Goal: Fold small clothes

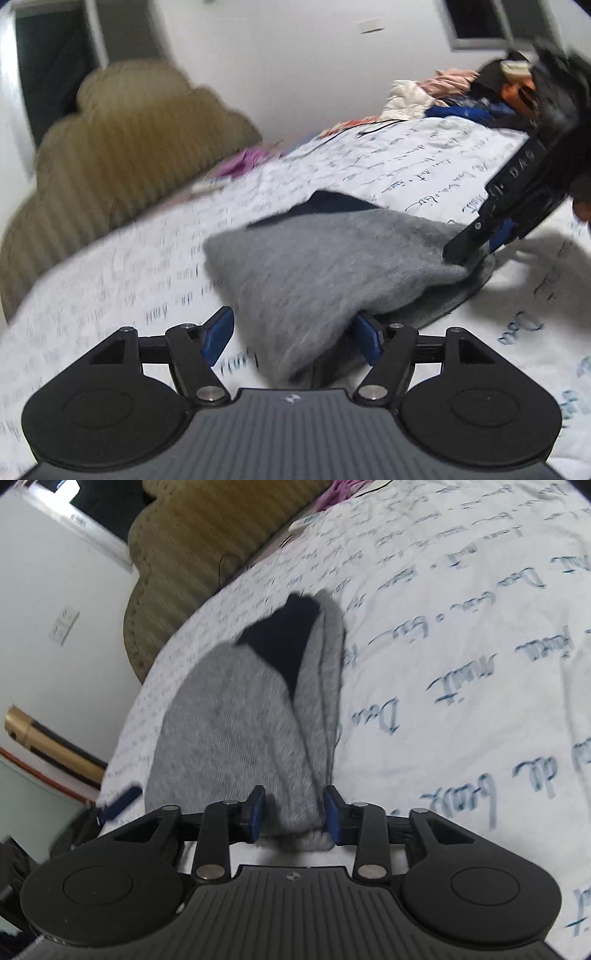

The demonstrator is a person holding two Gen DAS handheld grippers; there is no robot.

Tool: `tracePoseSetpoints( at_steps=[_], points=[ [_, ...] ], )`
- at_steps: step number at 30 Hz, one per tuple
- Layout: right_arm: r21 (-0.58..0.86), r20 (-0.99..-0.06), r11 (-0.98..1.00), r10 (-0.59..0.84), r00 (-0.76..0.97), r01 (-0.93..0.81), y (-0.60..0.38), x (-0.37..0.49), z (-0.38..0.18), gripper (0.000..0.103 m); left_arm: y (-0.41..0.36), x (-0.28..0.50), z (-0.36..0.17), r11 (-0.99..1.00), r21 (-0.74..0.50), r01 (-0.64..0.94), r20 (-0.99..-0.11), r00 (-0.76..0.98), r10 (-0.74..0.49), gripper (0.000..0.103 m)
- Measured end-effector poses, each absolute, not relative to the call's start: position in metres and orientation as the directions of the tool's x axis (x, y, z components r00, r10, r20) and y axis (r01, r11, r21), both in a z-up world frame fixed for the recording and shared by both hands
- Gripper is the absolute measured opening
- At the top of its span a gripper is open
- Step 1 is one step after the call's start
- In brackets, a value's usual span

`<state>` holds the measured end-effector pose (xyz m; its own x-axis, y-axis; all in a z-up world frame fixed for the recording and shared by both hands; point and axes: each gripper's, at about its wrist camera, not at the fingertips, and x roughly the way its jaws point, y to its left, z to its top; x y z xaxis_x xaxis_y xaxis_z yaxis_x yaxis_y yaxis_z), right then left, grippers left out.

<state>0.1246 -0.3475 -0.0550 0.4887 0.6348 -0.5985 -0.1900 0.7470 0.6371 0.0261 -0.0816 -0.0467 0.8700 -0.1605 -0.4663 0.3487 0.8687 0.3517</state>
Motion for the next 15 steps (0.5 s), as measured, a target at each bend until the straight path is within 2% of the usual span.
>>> tracePoseSetpoints(
  at_steps=[2, 4, 6, 7, 10, 13, 15],
  points=[
    [0.648, -0.586, 0.736, 0.646, 0.488, -0.197, -0.345, 0.124, -0.052, 0.027, -0.087, 0.027, -0.050, 0.847, 0.401, 0.350, -0.441, 0.884, -0.156, 0.065],
    [0.651, -0.582, 0.731, 0.653, 0.486, -0.202, -0.344, 0.124, -0.053, 0.023, -0.087, 0.028, -0.055, 0.831, 0.423, 0.361, -0.432, 0.887, -0.165, 0.047],
    [0.638, -0.599, 0.743, 0.643, 0.477, -0.200, -0.344, 0.125, -0.058, 0.021, -0.083, 0.037, -0.070, 0.826, 0.433, 0.362, -0.486, 0.865, -0.124, 0.030],
    [0.627, -0.613, 0.753, 0.635, 0.471, -0.199, -0.343, 0.126, -0.063, 0.020, -0.080, 0.043, -0.078, 0.828, 0.428, 0.363, -0.521, 0.847, -0.101, 0.026],
    [0.639, -0.601, 0.740, 0.650, 0.466, -0.208, -0.344, 0.126, -0.071, 0.017, -0.071, 0.051, -0.075, 0.862, 0.369, 0.347, -0.553, 0.827, -0.097, 0.023],
    [0.651, -0.589, 0.727, 0.665, 0.460, -0.217, -0.348, 0.126, -0.067, 0.030, -0.070, 0.053, -0.068, 0.870, 0.340, 0.358, -0.582, 0.806, -0.104, 0.024],
    [0.661, -0.567, 0.712, 0.681, 0.462, -0.238, -0.357, 0.128, -0.053, 0.048, -0.067, 0.043, -0.058, 0.852, 0.332, 0.405, -0.596, 0.790, -0.144, 0.026]
  ],
)
